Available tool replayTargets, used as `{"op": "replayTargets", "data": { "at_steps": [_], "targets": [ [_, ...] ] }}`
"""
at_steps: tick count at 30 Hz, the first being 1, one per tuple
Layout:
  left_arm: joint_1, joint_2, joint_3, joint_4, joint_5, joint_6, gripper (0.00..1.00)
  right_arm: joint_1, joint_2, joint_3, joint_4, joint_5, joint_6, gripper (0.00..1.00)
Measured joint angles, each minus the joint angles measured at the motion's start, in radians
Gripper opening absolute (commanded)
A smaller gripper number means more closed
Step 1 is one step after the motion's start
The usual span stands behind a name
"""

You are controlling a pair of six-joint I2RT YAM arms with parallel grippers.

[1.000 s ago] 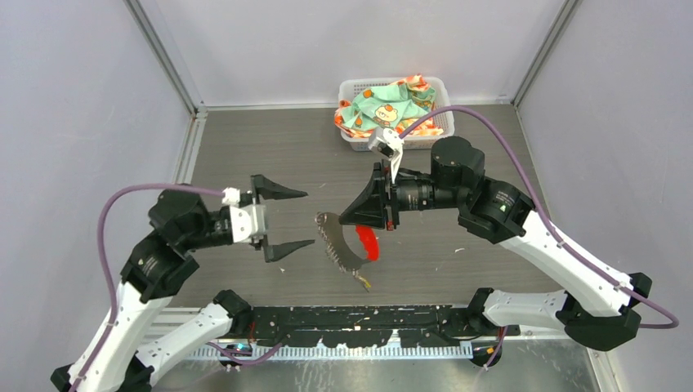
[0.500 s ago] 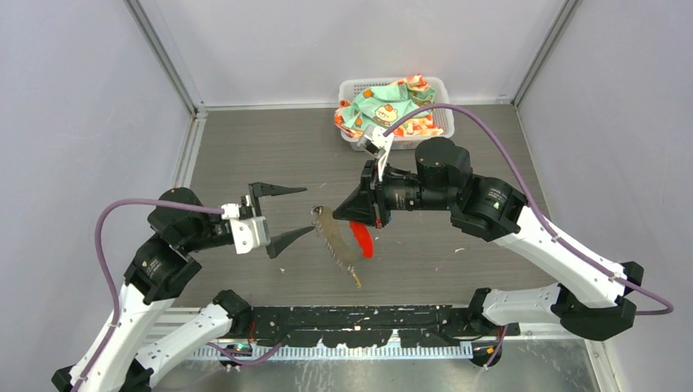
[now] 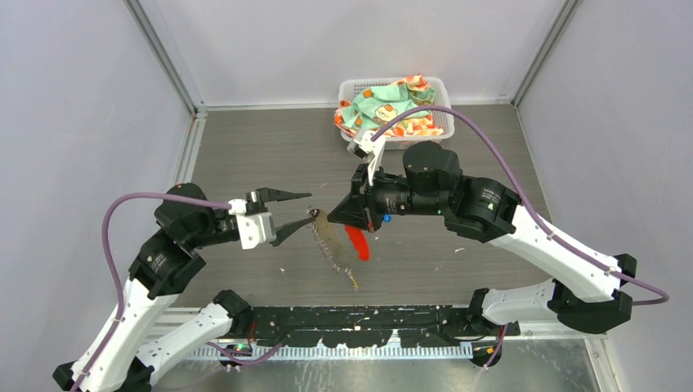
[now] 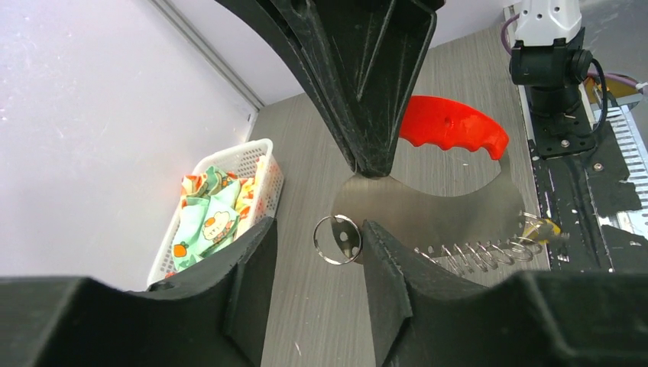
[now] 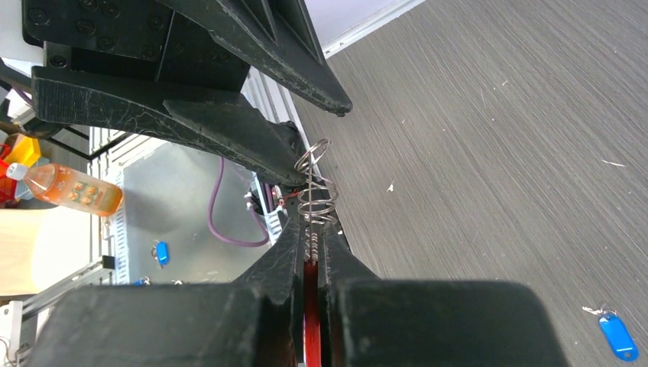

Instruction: Put the keys on the keyring

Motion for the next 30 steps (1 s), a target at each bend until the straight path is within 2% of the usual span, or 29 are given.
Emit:
{"op": "replayTargets", "data": {
  "at_steps": [4,12,17,24,30],
  "targets": [
    [0.000,0.000,0.000,-0.003,0.000,0.010,0.34,0.013,0.008,0.001,-0.007,0.022,0.000,0.01],
    [0.000,-0.021,-0.007,-0.037,-0.001,0.066,0.19,0.017,0.010,0.005,-0.016,0.053,0.000,0.01],
    [0.000,-0.047,-0.019,-0.068,0.007,0.115,0.21,0.017,0.010,0.005,-0.017,0.061,0.001,0.01],
    [0.000,-0.059,-0.039,-0.082,0.008,0.165,0.32,0.019,0.010,0.005,-0.018,0.060,0.002,0.01],
    [0.000,-0.062,-0.055,-0.066,0.000,0.156,0.28,0.023,0.010,0.005,-0.018,0.055,0.004,0.01]
  ]
}}
